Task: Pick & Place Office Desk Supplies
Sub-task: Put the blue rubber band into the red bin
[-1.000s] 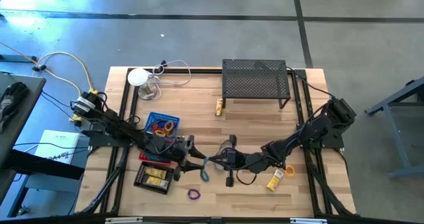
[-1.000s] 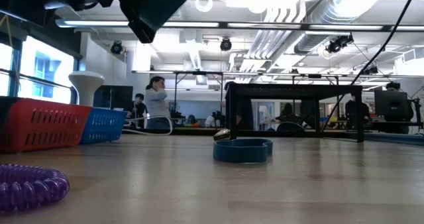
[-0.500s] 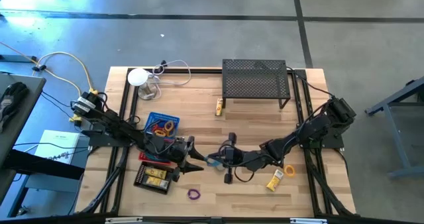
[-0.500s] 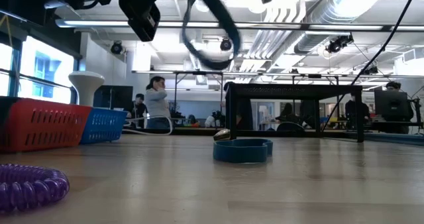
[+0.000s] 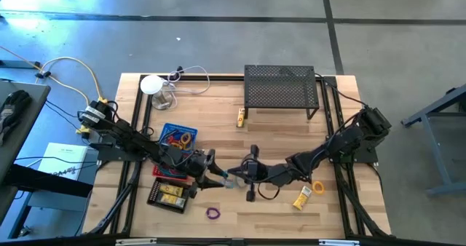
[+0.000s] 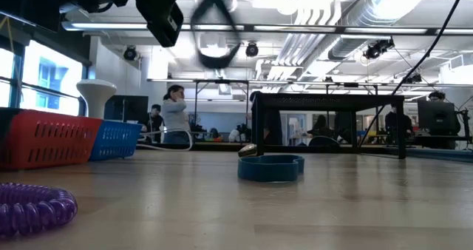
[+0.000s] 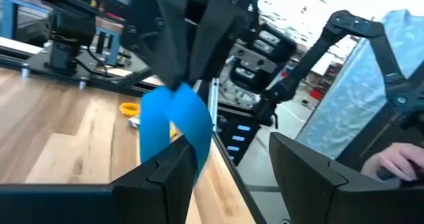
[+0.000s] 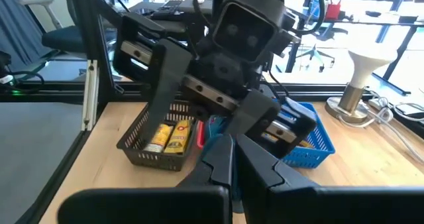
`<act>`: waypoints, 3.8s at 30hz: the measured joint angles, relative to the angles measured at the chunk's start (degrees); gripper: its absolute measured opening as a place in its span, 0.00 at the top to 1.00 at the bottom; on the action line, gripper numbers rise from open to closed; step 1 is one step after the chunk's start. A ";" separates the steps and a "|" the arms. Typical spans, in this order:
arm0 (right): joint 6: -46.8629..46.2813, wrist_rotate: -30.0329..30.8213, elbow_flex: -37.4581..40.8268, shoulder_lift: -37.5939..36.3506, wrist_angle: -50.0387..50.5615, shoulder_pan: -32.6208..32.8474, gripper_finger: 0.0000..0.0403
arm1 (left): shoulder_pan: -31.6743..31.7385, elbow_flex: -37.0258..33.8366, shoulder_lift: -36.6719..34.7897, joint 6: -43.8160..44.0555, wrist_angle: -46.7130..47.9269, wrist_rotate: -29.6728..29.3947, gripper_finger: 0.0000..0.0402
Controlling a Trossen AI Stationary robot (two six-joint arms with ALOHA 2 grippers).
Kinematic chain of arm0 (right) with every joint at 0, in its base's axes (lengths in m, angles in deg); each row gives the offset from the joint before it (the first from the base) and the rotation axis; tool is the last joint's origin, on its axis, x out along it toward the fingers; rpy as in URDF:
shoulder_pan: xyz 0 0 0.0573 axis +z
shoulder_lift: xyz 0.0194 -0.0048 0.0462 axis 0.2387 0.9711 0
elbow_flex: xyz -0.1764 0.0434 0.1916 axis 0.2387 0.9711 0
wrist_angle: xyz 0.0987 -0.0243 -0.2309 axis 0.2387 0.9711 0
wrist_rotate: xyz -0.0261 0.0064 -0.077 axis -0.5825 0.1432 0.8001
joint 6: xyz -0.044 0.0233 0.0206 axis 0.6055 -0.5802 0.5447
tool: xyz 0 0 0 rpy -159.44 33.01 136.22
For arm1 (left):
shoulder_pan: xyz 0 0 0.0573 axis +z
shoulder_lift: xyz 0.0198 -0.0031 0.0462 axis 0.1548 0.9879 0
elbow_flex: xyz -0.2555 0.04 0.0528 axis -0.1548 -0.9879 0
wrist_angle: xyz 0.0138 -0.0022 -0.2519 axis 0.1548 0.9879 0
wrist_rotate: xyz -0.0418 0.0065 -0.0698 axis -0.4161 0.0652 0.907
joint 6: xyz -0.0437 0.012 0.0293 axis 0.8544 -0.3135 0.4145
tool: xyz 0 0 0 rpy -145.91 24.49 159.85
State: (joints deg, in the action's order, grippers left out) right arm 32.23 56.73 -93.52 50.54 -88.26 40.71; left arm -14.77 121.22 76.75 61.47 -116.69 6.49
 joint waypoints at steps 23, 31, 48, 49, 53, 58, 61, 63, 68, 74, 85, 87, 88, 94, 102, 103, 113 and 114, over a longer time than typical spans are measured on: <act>-1.92 -2.46 0.00 0.00 1.66 -0.07 0.99 | 0.21 0.00 0.00 -1.96 0.65 -0.58 0.98; -1.55 -4.25 0.00 0.00 1.38 0.10 0.94 | 0.21 0.00 -0.02 -2.04 1.70 -2.03 1.00; -4.92 0.78 0.00 0.00 1.88 4.47 0.34 | -0.75 -0.02 -9.75 -2.03 22.29 0.62 1.00; -4.96 0.23 0.00 0.00 1.92 4.69 0.32 | -1.19 -0.02 -12.04 -1.69 25.73 0.61 1.00; -6.65 -2.03 0.00 0.00 2.78 5.28 0.27 | -4.18 -0.01 -22.74 -0.08 42.23 -5.18 1.00; -6.91 -2.07 0.00 0.00 2.77 5.37 0.27 | -9.77 0.04 -35.85 1.87 59.36 -19.04 1.00; -7.91 -2.10 0.00 0.00 3.02 5.37 0.28 | -12.72 0.07 -42.53 4.55 67.06 -21.51 1.00; -8.16 -2.10 0.02 0.00 3.56 5.25 0.29 | -14.48 0.07 -45.95 7.07 71.96 -21.61 1.00; -9.91 -2.12 0.02 0.00 4.41 4.99 0.29 | -17.30 0.07 -50.50 12.84 83.92 -22.07 1.00; -12.68 -2.12 0.04 0.00 5.37 4.94 0.29 | -17.19 0.09 -49.75 16.40 90.70 -18.90 1.00; -15.70 -3.95 0.07 4.24 4.88 5.37 0.29 | -17.19 4.14 -42.64 28.65 111.65 -15.41 1.00; -16.34 -3.97 0.07 5.22 4.86 5.37 0.29 | -17.19 5.14 -40.86 32.29 115.91 -12.01 1.00; -16.52 -3.91 0.07 5.58 4.76 5.37 0.29 | -17.19 5.46 -39.80 33.72 117.21 -10.11 1.00; -16.94 -4.00 0.09 6.32 4.26 4.94 0.29 | -17.17 5.66 -32.01 36.09 118.09 0.17 1.00; -16.63 -4.04 0.07 6.32 3.50 4.94 0.29 | -9.95 7.00 -21.69 25.56 116.50 1.27 1.00; -16.61 -4.04 0.07 6.32 3.48 4.94 0.29 | -8.69 7.62 -20.92 24.24 116.37 1.25 1.00; -16.85 -4.04 0.07 6.32 3.48 4.96 0.29 | -2.52 10.80 -18.93 18.31 116.83 1.06 0.96; -16.87 -4.07 0.07 6.32 3.52 4.98 0.29 | -2.63 10.80 -18.93 18.53 117.12 1.10 0.94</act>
State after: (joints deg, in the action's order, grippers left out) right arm 15.36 52.66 -93.46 56.86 -84.74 45.69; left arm -17.40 132.02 57.82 80.00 0.43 7.59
